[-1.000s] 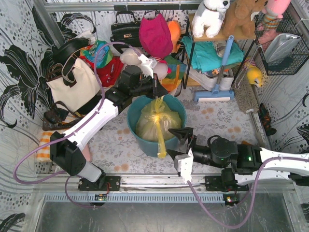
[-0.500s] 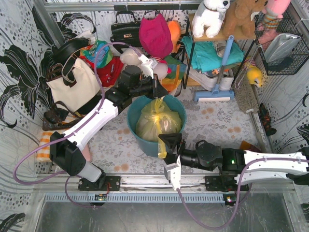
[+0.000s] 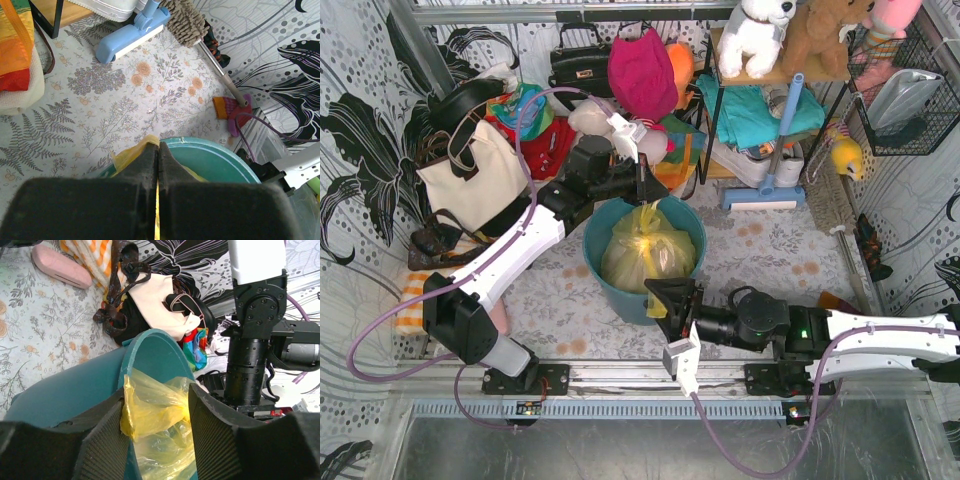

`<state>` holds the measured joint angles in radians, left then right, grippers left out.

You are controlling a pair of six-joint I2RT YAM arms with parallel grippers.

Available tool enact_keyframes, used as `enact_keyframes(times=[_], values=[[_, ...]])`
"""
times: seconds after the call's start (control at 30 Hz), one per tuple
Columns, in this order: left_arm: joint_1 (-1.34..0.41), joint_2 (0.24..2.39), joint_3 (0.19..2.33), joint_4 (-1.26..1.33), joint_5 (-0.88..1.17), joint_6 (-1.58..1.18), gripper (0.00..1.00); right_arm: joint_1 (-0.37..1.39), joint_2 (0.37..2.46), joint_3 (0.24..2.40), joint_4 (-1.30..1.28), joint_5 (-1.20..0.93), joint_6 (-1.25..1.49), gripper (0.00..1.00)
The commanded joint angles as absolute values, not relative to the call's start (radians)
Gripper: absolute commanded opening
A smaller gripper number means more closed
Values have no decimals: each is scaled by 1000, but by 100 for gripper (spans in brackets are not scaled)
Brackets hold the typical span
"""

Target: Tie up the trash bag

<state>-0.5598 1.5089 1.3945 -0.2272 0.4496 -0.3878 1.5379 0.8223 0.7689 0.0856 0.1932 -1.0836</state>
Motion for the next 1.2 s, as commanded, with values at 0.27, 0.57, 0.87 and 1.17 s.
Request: enact_keyframes(times=[0.27, 0.57, 0.87, 1.17], values=[[-556, 1497, 1391, -240, 467, -392, 0, 1543, 772, 782, 96, 210, -1133, 29], [-557, 1501, 1388, -233, 472, -397, 0, 1543, 783, 782, 68, 186, -1092, 0], [-556, 1464, 1379, -190, 375, -378, 0, 1543, 783, 746, 334, 266, -720, 0], [-557, 1373, 1280, -38, 214, -341, 0, 1491, 883, 924, 185, 695, 165, 0]])
